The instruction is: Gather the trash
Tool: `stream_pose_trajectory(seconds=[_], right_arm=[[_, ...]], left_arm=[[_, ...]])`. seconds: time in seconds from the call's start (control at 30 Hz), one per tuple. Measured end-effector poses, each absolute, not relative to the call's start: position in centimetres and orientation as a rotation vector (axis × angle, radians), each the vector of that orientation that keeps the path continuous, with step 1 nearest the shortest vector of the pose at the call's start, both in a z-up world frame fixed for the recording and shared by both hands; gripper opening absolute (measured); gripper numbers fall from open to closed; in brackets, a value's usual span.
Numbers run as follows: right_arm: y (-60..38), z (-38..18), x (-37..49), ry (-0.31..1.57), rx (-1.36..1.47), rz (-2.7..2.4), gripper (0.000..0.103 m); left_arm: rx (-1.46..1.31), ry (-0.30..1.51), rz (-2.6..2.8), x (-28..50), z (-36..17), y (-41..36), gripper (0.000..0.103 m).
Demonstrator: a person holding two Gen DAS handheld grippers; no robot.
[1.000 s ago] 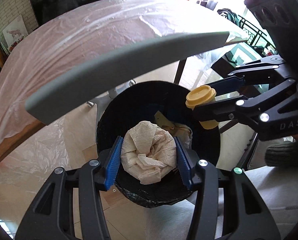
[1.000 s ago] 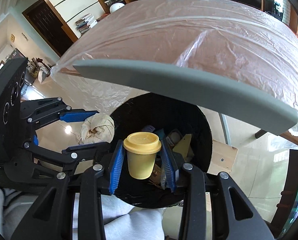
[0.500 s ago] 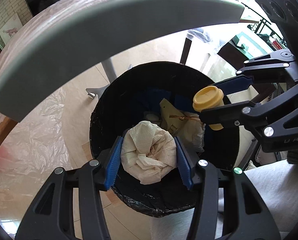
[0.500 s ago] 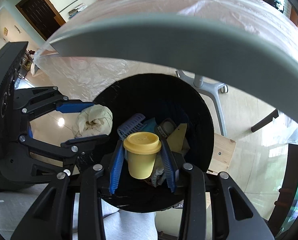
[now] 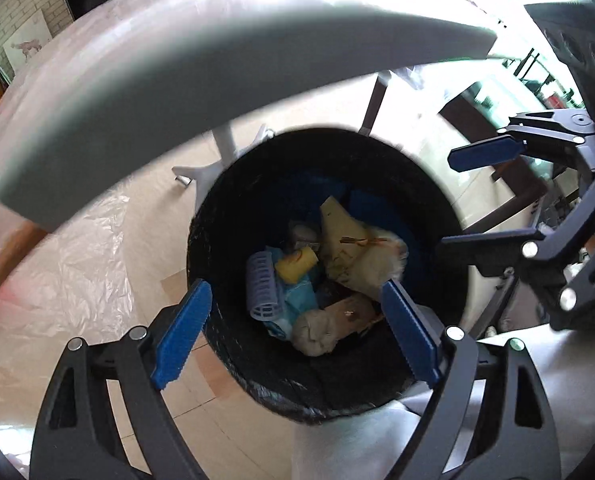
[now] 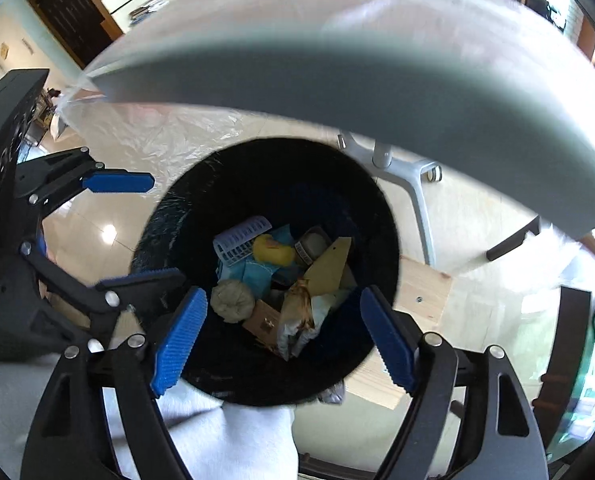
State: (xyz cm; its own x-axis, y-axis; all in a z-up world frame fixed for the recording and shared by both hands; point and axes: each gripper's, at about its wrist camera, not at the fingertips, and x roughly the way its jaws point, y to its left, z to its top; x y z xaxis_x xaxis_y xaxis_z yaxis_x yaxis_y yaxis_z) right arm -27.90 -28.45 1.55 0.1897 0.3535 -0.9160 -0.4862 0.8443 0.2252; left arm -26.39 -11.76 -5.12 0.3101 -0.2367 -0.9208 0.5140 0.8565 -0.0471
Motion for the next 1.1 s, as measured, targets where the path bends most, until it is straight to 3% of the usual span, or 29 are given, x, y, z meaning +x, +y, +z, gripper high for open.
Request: stream_pose_trajectory(seconds=[0.1, 0.17, 0.2, 0.33, 0.7, 1.1], right_arm=[[-29.6, 6.6, -28.7, 1.147, -0.107, 0.687, 0.079], [-31.0, 9.5, -28.0, 1.061, -0.060, 0.705, 0.094], [-31.7, 10.9, -27.4, 1.016, -0.033, 0.692, 0.097], [-35.4, 13.5, -21.4, 0.898, 0.072, 0.497, 0.099], [-43.3, 6.6, -5.0, 0.973, 0.032, 0.116, 0.099], [-46.7, 5.6, -0.8, 0.982, 0.027, -0.007, 0.099]], left_arm=[[0.217, 1.045, -0.573, -27.2, -0.2, -10.9, 0.088], [0.193, 0.941, -0.576, -26.8, 3.6, -10.2, 0.092], [0.189, 0.895, -0.544, -26.2, 5.0, -9.7, 0.100], [0.118, 0.783, -0.362, -20.5, 8.0, -6.7, 0.101], [0.042, 0.844, -0.085, -5.8, 4.1, -0.9, 0.101], [-0.018, 0.949, 0.011, -0.5, 0.7, 1.8, 0.101]])
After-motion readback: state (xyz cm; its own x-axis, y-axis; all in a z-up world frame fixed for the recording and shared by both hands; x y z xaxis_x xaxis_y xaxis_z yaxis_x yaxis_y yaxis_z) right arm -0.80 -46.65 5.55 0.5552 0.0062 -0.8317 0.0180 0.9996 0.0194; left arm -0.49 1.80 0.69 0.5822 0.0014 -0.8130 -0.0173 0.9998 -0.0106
